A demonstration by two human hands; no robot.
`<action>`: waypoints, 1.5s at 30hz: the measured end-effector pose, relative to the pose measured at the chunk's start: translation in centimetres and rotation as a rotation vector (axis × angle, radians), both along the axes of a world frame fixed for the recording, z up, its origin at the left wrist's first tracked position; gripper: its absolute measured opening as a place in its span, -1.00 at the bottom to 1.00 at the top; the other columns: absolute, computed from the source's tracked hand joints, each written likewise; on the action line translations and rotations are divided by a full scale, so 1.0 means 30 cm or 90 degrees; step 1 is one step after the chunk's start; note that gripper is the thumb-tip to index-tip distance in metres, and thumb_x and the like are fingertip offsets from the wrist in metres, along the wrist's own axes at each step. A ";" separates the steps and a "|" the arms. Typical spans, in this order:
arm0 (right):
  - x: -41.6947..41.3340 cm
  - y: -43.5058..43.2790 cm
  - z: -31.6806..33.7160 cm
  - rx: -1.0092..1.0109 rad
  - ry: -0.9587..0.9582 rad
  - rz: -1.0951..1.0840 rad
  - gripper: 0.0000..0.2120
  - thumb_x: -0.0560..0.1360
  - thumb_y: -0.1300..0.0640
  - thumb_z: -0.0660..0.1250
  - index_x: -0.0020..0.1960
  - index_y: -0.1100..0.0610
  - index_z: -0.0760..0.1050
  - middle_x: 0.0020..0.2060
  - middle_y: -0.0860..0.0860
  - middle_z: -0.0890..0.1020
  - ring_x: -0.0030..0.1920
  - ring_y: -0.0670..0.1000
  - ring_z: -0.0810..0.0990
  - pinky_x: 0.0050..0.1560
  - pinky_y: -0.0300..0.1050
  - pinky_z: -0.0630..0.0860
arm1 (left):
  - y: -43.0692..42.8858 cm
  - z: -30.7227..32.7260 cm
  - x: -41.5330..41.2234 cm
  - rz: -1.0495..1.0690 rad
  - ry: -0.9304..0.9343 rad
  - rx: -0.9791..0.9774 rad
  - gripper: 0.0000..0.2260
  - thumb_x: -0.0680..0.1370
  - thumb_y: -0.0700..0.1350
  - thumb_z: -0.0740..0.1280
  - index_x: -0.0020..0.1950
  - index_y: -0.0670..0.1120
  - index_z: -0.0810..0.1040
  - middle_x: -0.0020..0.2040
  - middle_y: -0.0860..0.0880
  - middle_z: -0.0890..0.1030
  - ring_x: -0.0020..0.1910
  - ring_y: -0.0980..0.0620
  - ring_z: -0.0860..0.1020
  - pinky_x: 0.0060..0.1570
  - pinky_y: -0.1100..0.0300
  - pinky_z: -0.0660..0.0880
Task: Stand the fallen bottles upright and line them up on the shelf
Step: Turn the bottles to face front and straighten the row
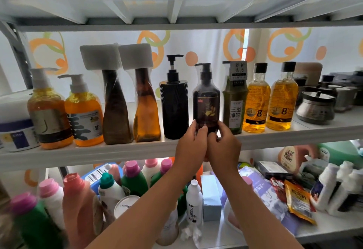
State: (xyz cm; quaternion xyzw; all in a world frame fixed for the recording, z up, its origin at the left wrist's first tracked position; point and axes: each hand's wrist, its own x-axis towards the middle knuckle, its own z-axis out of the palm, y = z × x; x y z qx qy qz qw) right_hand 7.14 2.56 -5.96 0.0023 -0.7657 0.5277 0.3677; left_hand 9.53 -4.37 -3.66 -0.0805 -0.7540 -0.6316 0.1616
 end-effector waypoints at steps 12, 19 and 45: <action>-0.001 0.051 -0.002 -0.093 0.023 -0.028 -0.70 0.52 0.28 0.17 0.21 0.17 0.52 0.01 0.01 0.63 0.00 0.01 0.59 0.00 -0.09 0.55 | 0.019 -0.043 0.036 0.096 0.078 -0.054 -0.73 0.61 -0.08 0.14 0.29 0.08 0.41 0.02 0.21 0.47 -0.07 0.15 0.54 -0.08 0.33 0.52; -0.039 0.174 0.006 -0.087 -0.033 -0.082 -0.63 0.52 0.26 0.15 0.32 0.18 0.40 0.21 0.12 0.53 0.22 0.12 0.47 0.09 -0.15 0.41 | 0.149 -0.027 0.016 -0.053 -0.063 -0.021 -0.54 0.52 0.06 0.10 0.43 0.08 0.30 0.21 -0.08 0.55 0.03 -0.20 0.58 -0.02 -0.02 0.58; -0.076 0.219 -0.044 0.039 -0.034 -0.066 -0.73 0.53 0.21 0.22 0.21 0.17 0.51 0.07 0.10 0.63 0.08 0.10 0.57 0.03 -0.11 0.47 | 0.209 -0.021 -0.013 -0.039 -0.037 -0.095 -0.63 0.59 -0.01 0.11 0.40 0.06 0.36 0.25 0.03 0.52 0.14 0.04 0.51 0.07 0.12 0.54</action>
